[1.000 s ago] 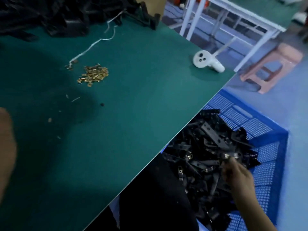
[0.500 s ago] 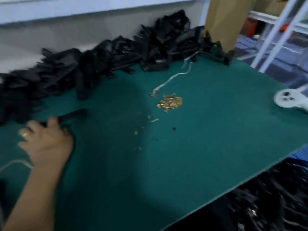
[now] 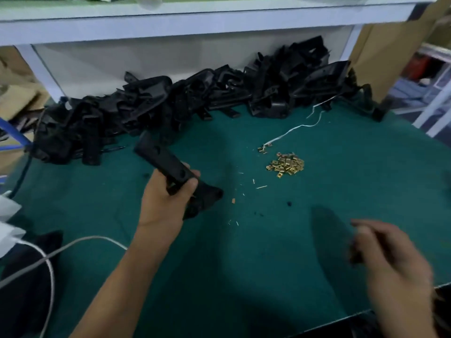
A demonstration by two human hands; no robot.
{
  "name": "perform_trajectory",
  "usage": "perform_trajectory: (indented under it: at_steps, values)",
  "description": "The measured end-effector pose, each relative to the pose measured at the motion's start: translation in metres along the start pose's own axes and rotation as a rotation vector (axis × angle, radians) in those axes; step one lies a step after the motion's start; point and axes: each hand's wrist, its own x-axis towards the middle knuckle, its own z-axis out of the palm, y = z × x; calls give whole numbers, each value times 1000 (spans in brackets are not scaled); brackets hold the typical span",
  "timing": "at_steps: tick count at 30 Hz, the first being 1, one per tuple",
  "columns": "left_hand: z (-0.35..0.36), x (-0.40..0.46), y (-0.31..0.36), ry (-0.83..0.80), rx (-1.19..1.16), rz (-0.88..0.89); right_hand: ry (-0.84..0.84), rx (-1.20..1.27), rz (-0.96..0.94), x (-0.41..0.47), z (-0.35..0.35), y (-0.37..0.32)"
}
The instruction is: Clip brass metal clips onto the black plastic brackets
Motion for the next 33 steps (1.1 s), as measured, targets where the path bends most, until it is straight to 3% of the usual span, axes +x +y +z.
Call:
perform_trajectory:
  at_steps: [3, 5, 7, 11, 16, 18, 20, 22, 25, 28, 29, 33]
  values:
    - [40, -31, 0, -16, -393, -176, -343, 246, 372, -13, 58, -13]
    - [57, -50, -6, -41, -399, -282, -470, 391, 513, -18, 87, -14]
    - [62, -62, -12, -116, -280, -346, -459, 417, 478, -11, 99, -9]
    - [46, -67, -22, -129, 84, -254, -456, 428, 449, 19, 95, -1]
    - [29, -65, -7, -478, -114, -615, -416, 399, 508, 38, 85, 18]
    - [28, -65, 1, -563, -80, -650, -434, 382, 484, 44, 82, 24]
    - [31, -67, 10, -595, 156, -564, -481, 257, 387, 54, 80, 28]
    - [31, -70, 17, -564, 523, -402, -400, -36, 173, 72, 76, 36]
    - [29, -76, 23, -348, 1022, -57, -267, -441, -155, 102, 74, 43]
    - [30, -76, 16, -103, 984, 396, -310, -721, -277, 118, 88, 52]
    - [29, -75, 9, -82, 941, 451, -311, -805, -301, 119, 93, 55]
    - [25, -62, -30, -223, 1159, 376, -297, -801, -327, 126, 96, 62]
